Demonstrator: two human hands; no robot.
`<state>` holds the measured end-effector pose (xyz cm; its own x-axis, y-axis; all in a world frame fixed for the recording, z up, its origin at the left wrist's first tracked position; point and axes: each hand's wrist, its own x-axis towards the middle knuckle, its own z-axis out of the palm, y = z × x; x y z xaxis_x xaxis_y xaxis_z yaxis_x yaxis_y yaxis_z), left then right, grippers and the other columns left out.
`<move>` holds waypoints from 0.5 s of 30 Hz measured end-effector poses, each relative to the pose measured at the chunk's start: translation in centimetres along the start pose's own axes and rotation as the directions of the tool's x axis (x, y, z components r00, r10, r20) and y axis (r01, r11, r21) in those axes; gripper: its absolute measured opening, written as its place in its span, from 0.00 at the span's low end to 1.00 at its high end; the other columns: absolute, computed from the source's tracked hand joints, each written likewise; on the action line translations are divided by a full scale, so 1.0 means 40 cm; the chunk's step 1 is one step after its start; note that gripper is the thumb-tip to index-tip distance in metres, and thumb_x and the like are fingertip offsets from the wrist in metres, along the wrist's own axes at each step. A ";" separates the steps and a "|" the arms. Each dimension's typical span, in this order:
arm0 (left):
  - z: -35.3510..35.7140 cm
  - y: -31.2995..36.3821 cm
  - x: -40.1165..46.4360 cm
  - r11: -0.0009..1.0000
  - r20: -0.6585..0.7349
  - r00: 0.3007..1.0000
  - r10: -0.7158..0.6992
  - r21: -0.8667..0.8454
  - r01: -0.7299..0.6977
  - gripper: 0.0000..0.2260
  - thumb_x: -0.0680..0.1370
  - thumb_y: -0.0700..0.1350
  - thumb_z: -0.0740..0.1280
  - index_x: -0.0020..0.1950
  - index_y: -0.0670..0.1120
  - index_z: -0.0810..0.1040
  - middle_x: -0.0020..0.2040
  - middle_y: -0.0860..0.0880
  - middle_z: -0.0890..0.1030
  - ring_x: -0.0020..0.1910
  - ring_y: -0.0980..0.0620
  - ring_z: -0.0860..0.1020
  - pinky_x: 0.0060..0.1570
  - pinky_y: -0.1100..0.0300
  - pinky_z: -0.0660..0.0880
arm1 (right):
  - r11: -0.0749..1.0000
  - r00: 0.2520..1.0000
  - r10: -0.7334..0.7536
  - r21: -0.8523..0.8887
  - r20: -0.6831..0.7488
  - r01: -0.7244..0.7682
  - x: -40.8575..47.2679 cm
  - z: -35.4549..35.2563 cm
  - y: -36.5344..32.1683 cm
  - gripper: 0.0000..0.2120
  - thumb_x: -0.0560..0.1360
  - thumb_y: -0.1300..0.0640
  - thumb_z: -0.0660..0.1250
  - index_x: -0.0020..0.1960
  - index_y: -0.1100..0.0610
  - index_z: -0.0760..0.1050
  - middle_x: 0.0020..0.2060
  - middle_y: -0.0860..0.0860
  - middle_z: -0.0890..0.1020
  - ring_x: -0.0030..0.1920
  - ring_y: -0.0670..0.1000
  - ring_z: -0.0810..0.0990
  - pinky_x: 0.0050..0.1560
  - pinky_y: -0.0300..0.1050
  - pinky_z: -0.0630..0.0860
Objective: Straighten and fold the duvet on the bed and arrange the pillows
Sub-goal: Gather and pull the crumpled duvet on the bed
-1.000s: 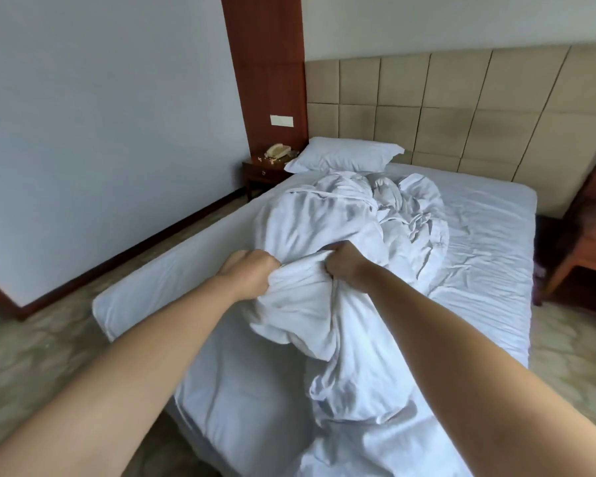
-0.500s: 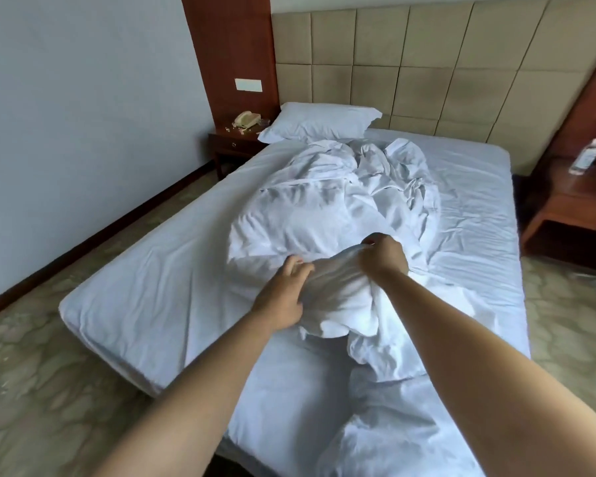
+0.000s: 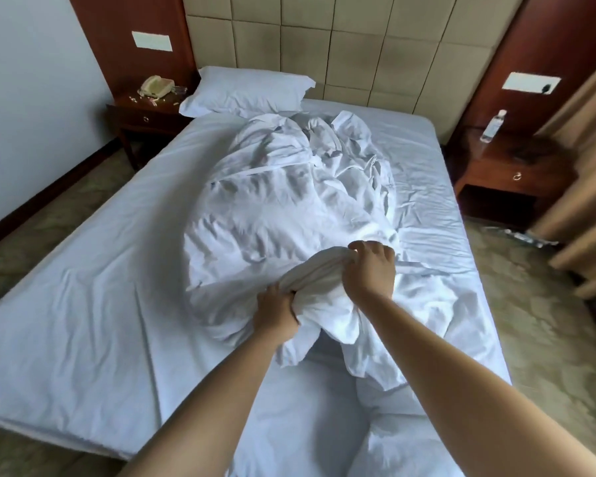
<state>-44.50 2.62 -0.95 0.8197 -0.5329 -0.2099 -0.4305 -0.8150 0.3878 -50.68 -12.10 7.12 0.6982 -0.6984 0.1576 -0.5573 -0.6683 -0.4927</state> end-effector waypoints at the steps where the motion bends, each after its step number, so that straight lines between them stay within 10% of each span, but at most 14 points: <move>1: -0.017 0.005 0.011 0.999 -0.023 0.999 -0.034 -0.027 0.034 0.18 0.75 0.46 0.64 0.65 0.49 0.72 0.67 0.45 0.64 0.64 0.39 0.65 0.62 0.50 0.69 | 0.988 0.986 -0.121 -0.114 -0.114 0.108 -0.009 0.013 0.006 0.20 0.67 0.66 0.57 0.55 0.57 0.79 0.54 0.56 0.78 0.55 0.61 0.73 0.54 0.50 0.70; 3: -0.051 0.014 0.038 0.990 -0.084 0.991 -0.106 -0.106 0.097 0.14 0.77 0.45 0.61 0.62 0.48 0.74 0.64 0.45 0.62 0.64 0.39 0.63 0.63 0.51 0.68 | 0.889 0.882 -0.445 -0.196 -0.155 0.414 -0.027 0.042 0.016 0.22 0.63 0.62 0.55 0.52 0.58 0.79 0.49 0.56 0.78 0.48 0.60 0.74 0.46 0.51 0.76; 5: -0.083 0.017 0.065 0.965 -0.091 0.982 -0.163 -0.225 0.139 0.15 0.79 0.47 0.58 0.63 0.47 0.74 0.62 0.44 0.62 0.63 0.40 0.66 0.66 0.53 0.66 | 0.719 0.746 -0.654 -0.204 0.127 0.665 -0.047 0.080 0.027 0.27 0.64 0.56 0.59 0.63 0.58 0.75 0.57 0.57 0.76 0.55 0.60 0.74 0.54 0.52 0.76; 9: -0.140 -0.003 0.088 0.946 0.059 0.992 -0.110 -0.301 0.123 0.21 0.71 0.50 0.58 0.58 0.43 0.79 0.61 0.43 0.73 0.61 0.44 0.74 0.60 0.59 0.69 | 0.788 0.745 -0.392 -0.221 0.540 0.574 -0.032 0.126 0.018 0.52 0.69 0.47 0.70 0.78 0.51 0.36 0.77 0.56 0.44 0.77 0.57 0.44 0.74 0.55 0.45; 12: -0.150 -0.024 0.078 0.953 0.104 0.989 -0.109 -0.271 0.134 0.07 0.68 0.46 0.66 0.34 0.44 0.73 0.38 0.50 0.74 0.43 0.51 0.76 0.39 0.61 0.68 | 0.826 0.799 -0.416 -0.186 0.433 0.531 0.006 0.133 -0.017 0.41 0.73 0.55 0.66 0.78 0.48 0.46 0.76 0.56 0.53 0.76 0.56 0.53 0.72 0.51 0.54; 15: -0.164 -0.054 0.063 0.942 0.065 0.991 -0.121 -0.307 0.135 0.06 0.68 0.36 0.66 0.33 0.43 0.71 0.33 0.50 0.75 0.38 0.53 0.75 0.34 0.62 0.68 | 0.877 0.797 -0.400 -0.064 0.452 0.476 0.034 0.130 -0.061 0.24 0.76 0.57 0.62 0.71 0.50 0.64 0.66 0.56 0.71 0.68 0.57 0.69 0.63 0.48 0.67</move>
<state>-39.04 4.53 3.56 0.8398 -0.4436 -0.3129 -0.1788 -0.7703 0.6121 -46.05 -10.08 4.07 0.9827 -0.1738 -0.0643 -0.1851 -0.9350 -0.3024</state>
